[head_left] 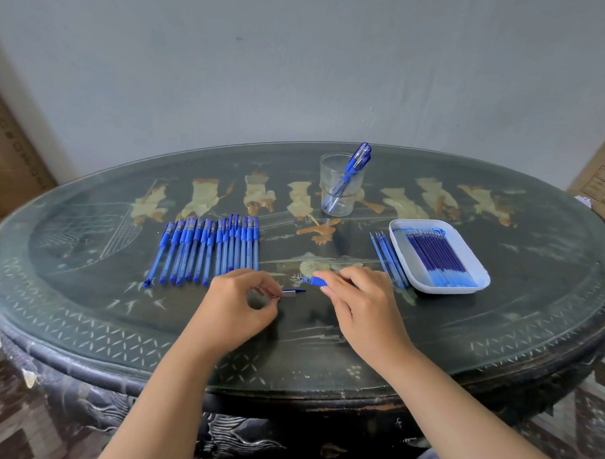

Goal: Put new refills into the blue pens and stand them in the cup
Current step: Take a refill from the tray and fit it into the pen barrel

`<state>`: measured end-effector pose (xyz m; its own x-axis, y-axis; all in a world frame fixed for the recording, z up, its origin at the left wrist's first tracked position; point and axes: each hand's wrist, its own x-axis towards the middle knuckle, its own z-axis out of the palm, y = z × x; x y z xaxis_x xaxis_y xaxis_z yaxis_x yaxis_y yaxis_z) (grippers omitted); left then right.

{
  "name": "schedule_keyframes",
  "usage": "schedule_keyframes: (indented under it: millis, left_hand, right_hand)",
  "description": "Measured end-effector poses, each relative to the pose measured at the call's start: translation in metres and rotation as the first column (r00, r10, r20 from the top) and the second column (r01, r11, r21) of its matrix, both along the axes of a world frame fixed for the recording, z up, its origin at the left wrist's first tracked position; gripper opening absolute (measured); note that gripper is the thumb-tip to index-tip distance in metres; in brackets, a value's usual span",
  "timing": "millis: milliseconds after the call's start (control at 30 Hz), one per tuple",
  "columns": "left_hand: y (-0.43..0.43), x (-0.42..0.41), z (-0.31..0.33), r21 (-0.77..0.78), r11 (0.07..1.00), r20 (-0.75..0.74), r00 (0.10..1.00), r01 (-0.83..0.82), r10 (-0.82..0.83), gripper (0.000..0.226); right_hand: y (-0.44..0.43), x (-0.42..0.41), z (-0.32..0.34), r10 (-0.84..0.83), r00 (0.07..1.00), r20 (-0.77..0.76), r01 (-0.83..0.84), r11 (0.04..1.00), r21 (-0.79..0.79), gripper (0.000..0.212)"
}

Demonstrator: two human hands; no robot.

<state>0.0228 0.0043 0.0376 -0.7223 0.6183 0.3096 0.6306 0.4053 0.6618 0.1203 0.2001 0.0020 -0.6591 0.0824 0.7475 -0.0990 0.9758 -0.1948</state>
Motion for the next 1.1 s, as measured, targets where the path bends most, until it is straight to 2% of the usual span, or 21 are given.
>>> schedule_keyframes:
  millis: [100, 300, 667, 833, 933, 1000, 1100]
  left_hand:
    - [0.002, 0.0, -0.002, -0.086, 0.996, -0.017, 0.999, 0.037, -0.039, 0.023]
    - [0.007, 0.001, -0.004, -0.114, 0.993, -0.072, 0.997, -0.009, 0.001, 0.023]
    - [0.006, -0.002, -0.007, -0.093, 0.995, -0.02, 0.999, -0.027, 0.026, 0.021]
    - [0.004, -0.003, -0.009, 0.011, 0.999, -0.054, 0.997, -0.048, 0.049, 0.02]
    - [0.008, 0.0, -0.005, 0.133, 0.99, -0.019, 0.999, -0.047, 0.05, 0.024]
    - [0.013, 0.004, 0.001, 0.221, 0.975, 0.131, 0.991, -0.028, -0.002, 0.029]
    - [0.018, 0.011, 0.009, 0.357, 0.934, 0.409, 0.9, -0.006, -0.151, 0.037]
  right_hand:
    - [0.0, 0.001, 0.0, -0.002, 1.0, 0.008, 0.002, 1.0, 0.006, 0.024]
    - [0.0, 0.0, -0.001, -0.001, 1.0, 0.027, 0.0, 1.0, 0.001, 0.023]
    - [-0.001, 0.001, 0.0, 0.005, 1.0, 0.004, -0.005, 1.0, 0.009, 0.022]
    - [-0.003, 0.004, 0.009, -0.003, 1.0, -0.03, 0.002, 0.999, -0.04, 0.021]
    - [-0.008, 0.002, 0.028, -0.012, 0.999, -0.043, 0.004, 0.984, -0.18, 0.023]
    - [-0.016, 0.002, 0.042, 0.041, 0.999, -0.033, -0.051, 0.922, -0.384, 0.022]
    - [-0.027, 0.004, 0.056, 0.134, 0.99, 0.033, -0.085, 0.783, -0.616, 0.018]
